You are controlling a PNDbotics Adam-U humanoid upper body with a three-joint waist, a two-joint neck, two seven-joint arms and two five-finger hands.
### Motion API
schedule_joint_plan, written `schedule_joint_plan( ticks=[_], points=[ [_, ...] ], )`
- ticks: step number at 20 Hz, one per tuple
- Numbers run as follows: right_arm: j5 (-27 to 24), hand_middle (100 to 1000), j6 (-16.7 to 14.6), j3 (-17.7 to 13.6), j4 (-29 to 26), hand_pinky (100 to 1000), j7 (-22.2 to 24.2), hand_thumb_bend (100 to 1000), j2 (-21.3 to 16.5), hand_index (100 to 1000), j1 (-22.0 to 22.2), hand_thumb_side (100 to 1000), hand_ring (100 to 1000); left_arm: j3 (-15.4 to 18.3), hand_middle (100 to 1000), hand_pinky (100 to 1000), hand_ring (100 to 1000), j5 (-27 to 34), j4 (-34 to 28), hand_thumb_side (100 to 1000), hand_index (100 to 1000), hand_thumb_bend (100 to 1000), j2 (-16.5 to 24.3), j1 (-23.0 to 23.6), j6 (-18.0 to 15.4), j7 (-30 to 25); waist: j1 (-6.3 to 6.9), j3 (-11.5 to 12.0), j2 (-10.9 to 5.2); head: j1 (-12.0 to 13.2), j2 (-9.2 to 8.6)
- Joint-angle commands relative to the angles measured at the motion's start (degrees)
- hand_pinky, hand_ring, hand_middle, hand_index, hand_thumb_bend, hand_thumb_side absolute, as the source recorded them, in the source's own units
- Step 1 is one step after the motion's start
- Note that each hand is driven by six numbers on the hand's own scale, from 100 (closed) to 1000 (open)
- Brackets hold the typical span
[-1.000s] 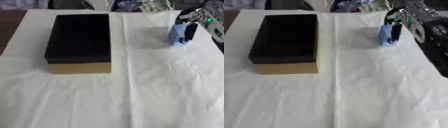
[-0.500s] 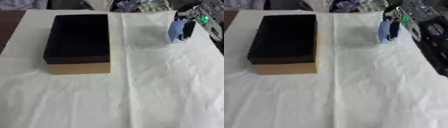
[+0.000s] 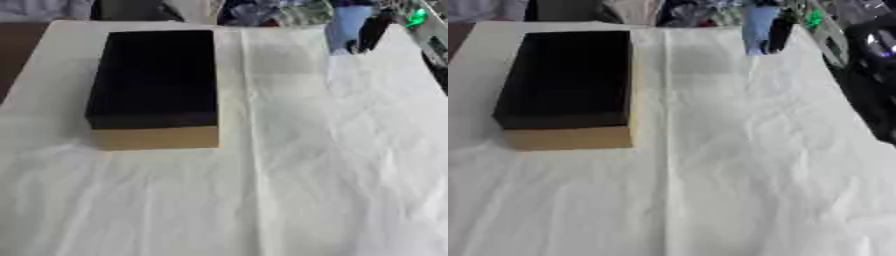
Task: Pick up objects on the table and place them in the box.
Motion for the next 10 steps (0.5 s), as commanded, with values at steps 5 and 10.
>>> schedule_joint_plan(
  ticks=[5, 10],
  points=[
    [-4.41, 430, 4.73, 1.06, -12.12, 736, -1.47, 179, -0.72, 399, -2.8, 100, 717, 0.32, 696, 1000, 600, -0.1, -1.07, 656, 863, 100, 1.28, -0.48, 0.05, 0.15, -0.22, -0.05, -2.11, -0.28, 0.49],
    [-4.68, 428, 8.66, 3.81, -15.73, 731, -1.26, 159, 2.95, 406, -5.57, 100, 715, 0.24, 695, 1000, 601, 0.05, -1.07, 655, 863, 100, 1.44, -0.58, -0.17, 0.35, -0.31, 0.17, -2.59, -1.19, 0.89]
  ],
)
